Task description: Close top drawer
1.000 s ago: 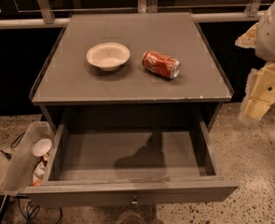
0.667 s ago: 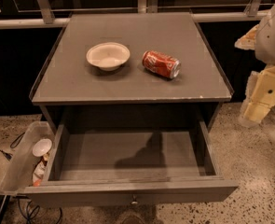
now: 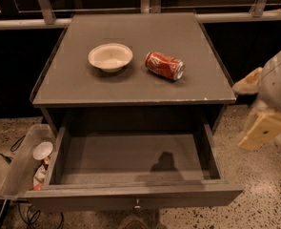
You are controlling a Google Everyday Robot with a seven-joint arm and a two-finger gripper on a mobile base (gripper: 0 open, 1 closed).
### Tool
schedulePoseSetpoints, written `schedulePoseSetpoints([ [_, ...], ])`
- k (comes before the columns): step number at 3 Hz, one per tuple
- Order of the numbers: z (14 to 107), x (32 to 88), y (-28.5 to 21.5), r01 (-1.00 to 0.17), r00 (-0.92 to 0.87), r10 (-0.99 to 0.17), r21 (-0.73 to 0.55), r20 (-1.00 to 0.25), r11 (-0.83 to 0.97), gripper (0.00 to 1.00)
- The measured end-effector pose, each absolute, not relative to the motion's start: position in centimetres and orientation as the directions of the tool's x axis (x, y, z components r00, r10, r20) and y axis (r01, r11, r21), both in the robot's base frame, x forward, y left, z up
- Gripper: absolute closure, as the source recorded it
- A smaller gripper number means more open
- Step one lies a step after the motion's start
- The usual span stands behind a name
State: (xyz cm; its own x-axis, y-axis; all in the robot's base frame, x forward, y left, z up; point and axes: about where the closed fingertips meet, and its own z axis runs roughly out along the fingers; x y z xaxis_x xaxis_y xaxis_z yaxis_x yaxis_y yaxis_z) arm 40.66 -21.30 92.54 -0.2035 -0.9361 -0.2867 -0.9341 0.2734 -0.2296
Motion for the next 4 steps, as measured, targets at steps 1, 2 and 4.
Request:
schedulePoseSetpoints([
  [1,89.2,39.3,-20.0,-0.935,-0.188,-0.898,-0.209,-0.397,0.288,0.47],
  [2,89.1,39.1,-19.5,-0.935,-0.186,-0.888,-0.202,-0.420,0.291,0.69],
  [4,87.2,38.4,-19.1,-0.935,-0.213,-0.884,-0.174,-0.416,0.308,1.00],
])
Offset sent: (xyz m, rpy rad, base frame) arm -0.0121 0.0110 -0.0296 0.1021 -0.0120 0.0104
